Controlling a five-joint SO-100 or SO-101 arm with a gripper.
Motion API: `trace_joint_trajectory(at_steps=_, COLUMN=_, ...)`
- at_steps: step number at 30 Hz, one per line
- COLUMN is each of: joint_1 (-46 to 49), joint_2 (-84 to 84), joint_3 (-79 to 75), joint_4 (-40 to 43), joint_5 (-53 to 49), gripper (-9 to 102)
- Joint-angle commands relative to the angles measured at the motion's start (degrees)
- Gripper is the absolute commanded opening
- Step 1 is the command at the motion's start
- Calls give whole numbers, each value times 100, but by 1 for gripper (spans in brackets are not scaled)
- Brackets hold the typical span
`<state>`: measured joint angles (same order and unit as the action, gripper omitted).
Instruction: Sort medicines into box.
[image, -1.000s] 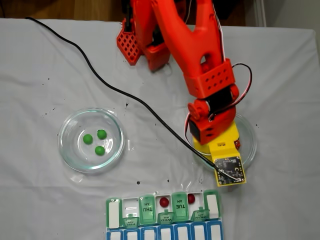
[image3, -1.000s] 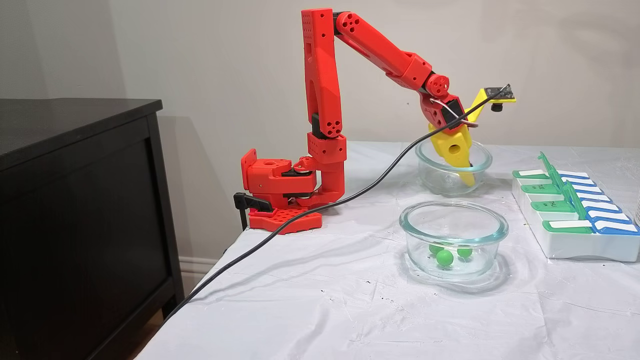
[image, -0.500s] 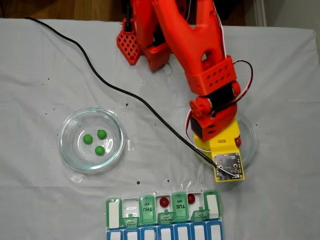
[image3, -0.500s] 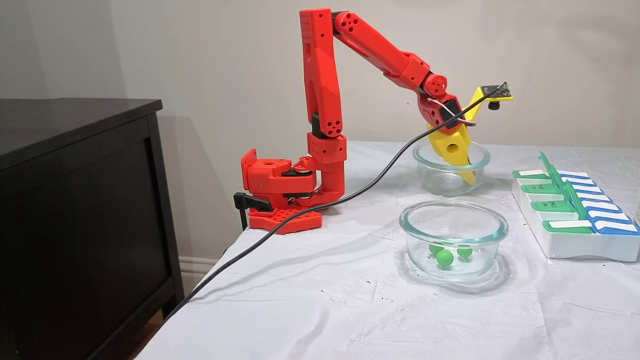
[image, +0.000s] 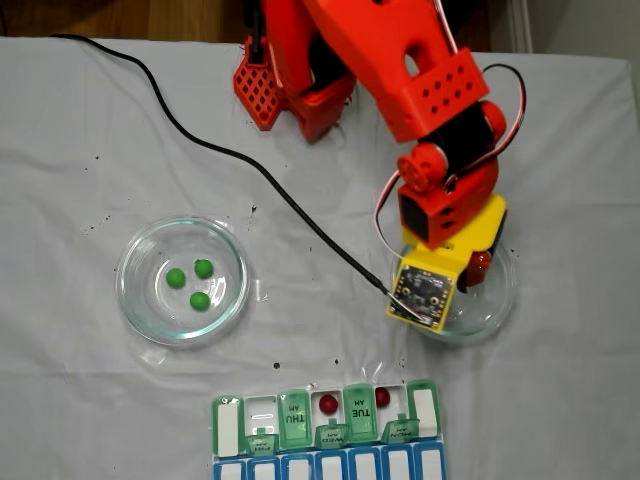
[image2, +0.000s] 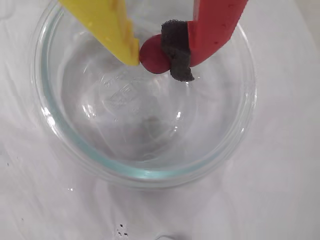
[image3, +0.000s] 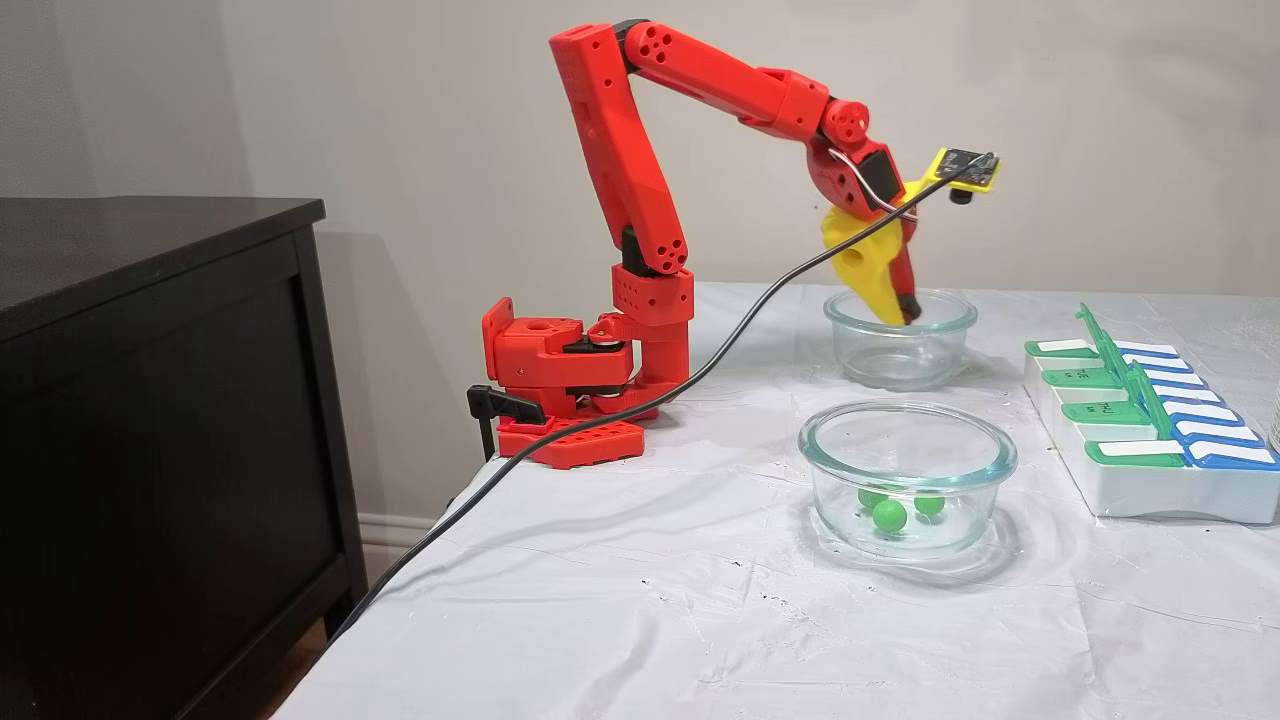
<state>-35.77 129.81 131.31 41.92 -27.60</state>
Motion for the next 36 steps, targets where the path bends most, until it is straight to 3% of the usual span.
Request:
trace_joint_trajectory(at_steps=1, joint_1=299, joint_2=668, joint_3=-1072, joint_4=308, joint_5=1055, gripper=0)
trace_joint_trajectory(at_steps=9, joint_1=1512, joint_2=457, joint_3=-2127, joint_4=448, joint_5=1257, gripper=0)
trace_joint_trajectory(at_steps=22, joint_1=4104, joint_2=334, joint_3=-1925, joint_4=387, joint_5=905, gripper=0)
trace_joint_trajectory(at_steps=36, joint_1=4298, joint_2=-923, joint_3=-2030, joint_4=53, joint_5=923, gripper=0)
